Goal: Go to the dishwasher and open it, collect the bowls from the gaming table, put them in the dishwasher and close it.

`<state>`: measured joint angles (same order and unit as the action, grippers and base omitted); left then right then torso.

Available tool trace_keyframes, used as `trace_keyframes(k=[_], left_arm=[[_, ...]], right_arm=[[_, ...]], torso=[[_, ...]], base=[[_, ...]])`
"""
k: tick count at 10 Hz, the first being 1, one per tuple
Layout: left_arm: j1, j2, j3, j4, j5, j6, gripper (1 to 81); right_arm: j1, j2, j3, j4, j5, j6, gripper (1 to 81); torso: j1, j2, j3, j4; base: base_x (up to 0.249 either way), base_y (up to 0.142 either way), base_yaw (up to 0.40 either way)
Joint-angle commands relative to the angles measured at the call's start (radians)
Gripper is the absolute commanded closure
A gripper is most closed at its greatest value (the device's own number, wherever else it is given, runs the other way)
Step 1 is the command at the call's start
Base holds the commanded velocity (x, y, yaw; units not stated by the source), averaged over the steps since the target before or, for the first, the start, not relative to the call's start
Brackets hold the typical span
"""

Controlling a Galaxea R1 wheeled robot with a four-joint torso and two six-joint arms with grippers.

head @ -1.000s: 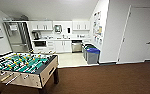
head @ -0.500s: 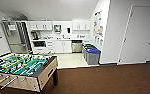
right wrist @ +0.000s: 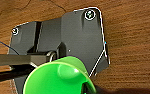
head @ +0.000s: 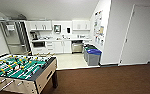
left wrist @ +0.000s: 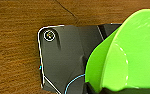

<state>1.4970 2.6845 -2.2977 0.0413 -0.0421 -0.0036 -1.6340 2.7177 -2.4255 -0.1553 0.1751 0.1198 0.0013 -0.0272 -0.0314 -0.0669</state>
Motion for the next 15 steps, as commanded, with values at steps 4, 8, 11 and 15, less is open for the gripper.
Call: trace_keyframes(k=[4,8,11,15], left_arm=[[-0.051,-0.023,0.009,0.005,0.048,-0.001,81.1],[-0.051,-0.023,0.01,0.005,0.048,-0.001,81.1],[-0.051,-0.024,0.009,0.003,0.048,-0.001,81.1],[-0.051,-0.023,0.009,0.0,0.048,-0.001,81.1]], right_arm=[[0.038,-0.025,0.0,-0.01,-0.045,-0.003,81.1],[0.038,-0.025,0.0,-0.01,-0.045,-0.003,81.1],[0.038,-0.025,0.001,-0.01,-0.045,-0.003,81.1],[0.036,-0.025,0.001,-0.01,-0.043,-0.003,81.1]], torso=[[0.0,0.0,0.0,0.0],[0.0,0.0,0.0,0.0],[0.0,0.0,0.0,0.0],[0.0,0.0,0.0,0.0]], base=[[0.138,0.0,0.0],[0.138,0.0,0.0],[0.138,0.0,0.0],[0.138,0.0,0.0]])
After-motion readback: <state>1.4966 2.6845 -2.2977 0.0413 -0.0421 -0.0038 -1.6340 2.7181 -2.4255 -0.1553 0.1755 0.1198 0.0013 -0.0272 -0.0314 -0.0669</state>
